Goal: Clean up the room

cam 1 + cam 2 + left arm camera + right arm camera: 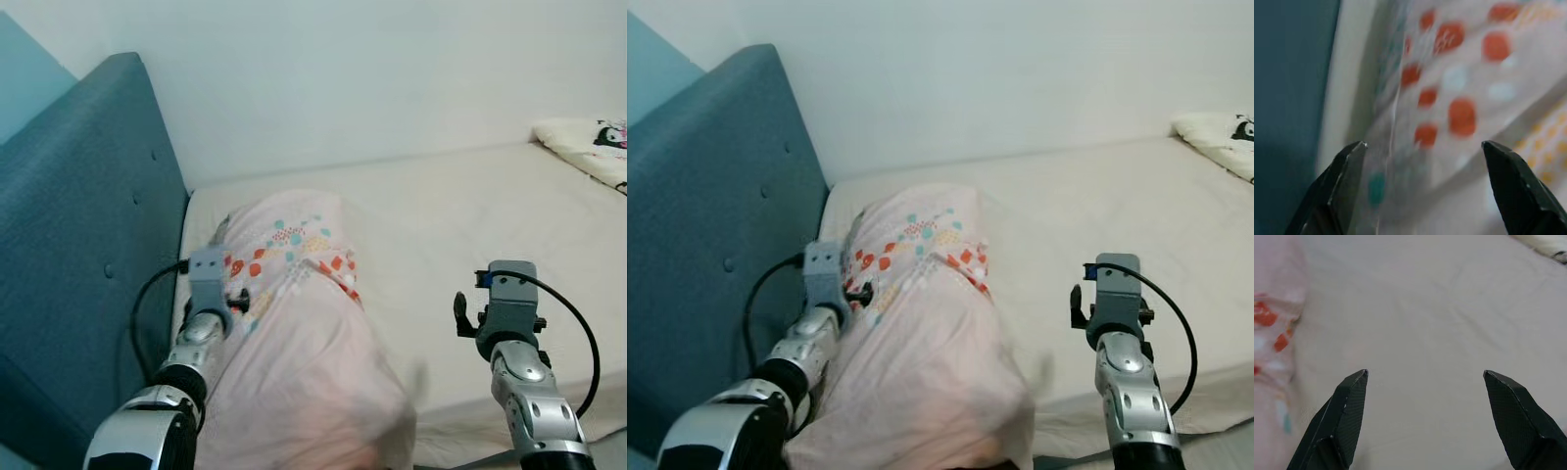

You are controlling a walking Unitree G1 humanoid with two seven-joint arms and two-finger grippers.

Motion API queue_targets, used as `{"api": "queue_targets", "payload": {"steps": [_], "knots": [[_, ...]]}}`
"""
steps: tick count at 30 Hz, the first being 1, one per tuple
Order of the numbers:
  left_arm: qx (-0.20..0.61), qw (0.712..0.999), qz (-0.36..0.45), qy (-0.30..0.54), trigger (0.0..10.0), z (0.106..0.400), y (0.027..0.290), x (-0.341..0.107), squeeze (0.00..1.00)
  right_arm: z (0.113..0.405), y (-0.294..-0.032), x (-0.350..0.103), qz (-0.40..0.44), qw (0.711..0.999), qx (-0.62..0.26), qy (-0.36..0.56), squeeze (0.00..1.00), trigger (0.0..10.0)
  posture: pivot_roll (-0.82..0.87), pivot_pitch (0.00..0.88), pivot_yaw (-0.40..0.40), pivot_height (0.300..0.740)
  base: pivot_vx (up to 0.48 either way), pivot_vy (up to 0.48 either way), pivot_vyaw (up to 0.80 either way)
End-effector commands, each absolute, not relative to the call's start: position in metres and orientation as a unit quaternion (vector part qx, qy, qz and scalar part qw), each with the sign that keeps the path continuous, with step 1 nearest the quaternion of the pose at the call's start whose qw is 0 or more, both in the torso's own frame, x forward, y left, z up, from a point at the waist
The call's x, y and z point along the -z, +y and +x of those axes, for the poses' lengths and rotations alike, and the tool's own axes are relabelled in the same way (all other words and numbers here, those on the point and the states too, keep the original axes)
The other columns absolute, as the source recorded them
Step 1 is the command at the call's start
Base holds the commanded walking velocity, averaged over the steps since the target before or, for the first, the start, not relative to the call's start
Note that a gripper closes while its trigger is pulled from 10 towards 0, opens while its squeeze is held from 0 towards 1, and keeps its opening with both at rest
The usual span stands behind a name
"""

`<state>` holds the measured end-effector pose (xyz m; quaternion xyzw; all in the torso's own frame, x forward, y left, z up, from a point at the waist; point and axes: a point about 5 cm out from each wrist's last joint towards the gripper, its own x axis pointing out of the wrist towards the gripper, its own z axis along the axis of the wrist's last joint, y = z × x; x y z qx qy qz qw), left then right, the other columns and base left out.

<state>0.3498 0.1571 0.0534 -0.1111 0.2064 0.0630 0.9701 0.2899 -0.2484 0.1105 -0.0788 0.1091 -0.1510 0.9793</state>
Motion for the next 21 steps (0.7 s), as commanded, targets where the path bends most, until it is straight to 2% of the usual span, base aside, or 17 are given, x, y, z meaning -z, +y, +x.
{"api": "queue_targets", "payload": {"steps": [1, 4, 7, 9, 12, 20, 21], "knots": [[-0.055, 0.959, -0.164, 0.225, 10.0, 0.345, 0.154, -0.045, 1.0, 0.283, -0.244, -0.108, -0.077, 0.979, 0.149, 0.117, 0.0, 10.0, -0.1, 0.057, 0.115, 0.638, 0.0, 0.0, 0.0], [-0.052, 0.955, -0.184, 0.227, 10.0, 0.344, 0.153, -0.043, 1.0, 0.277, -0.242, -0.11, -0.076, 0.979, 0.15, 0.114, 0.0, 10.0, -0.12, 0.094, 0.125, 0.638, 0.0, 0.0, 0.0], [-0.032, 0.932, -0.268, 0.241, 10.0, 0.34, 0.145, -0.038, 1.0, 0.265, -0.242, -0.114, -0.075, 0.979, 0.153, 0.112, 0.0, 10.0, -0.15, 0.146, 0.131, 0.638, 0.0, 0.0, 0.0], [-0.022, 0.924, -0.293, 0.244, 10.0, 0.339, 0.142, -0.036, 1.0, 0.262, -0.242, -0.115, -0.074, 0.979, 0.155, 0.112, 0.0, 10.0, -0.15, 0.146, 0.131, 0.638, 0.0, 0.0, 0.0], [-0.004, 0.905, -0.345, 0.249, 10.0, 0.337, 0.137, -0.034, 1.0, 0.252, -0.241, -0.122, -0.073, 0.979, 0.158, 0.108, 0.0, 10.0, -0.18, 0.202, 0.128, 0.638, 0.0, 0.0, 0.0], [0.004, 0.901, -0.351, 0.256, 10.0, 0.333, 0.134, -0.03, 1.0, 0.244, -0.236, -0.134, -0.072, 0.98, 0.156, 0.104, 0.0, 10.0, -0.2, 0.269, 0.125, 0.638, 0.0, 0.0, 0.0], [0.019, 0.88, -0.4, 0.255, 10.0, 0.332, 0.125, -0.03, 0.0, 0.238, -0.234, -0.134, -0.071, 0.979, 0.156, 0.109, 0.0, 10.0, -0.2, 0.29, 0.122, 0.638, 0.0, 0.0, 0.0]]}}
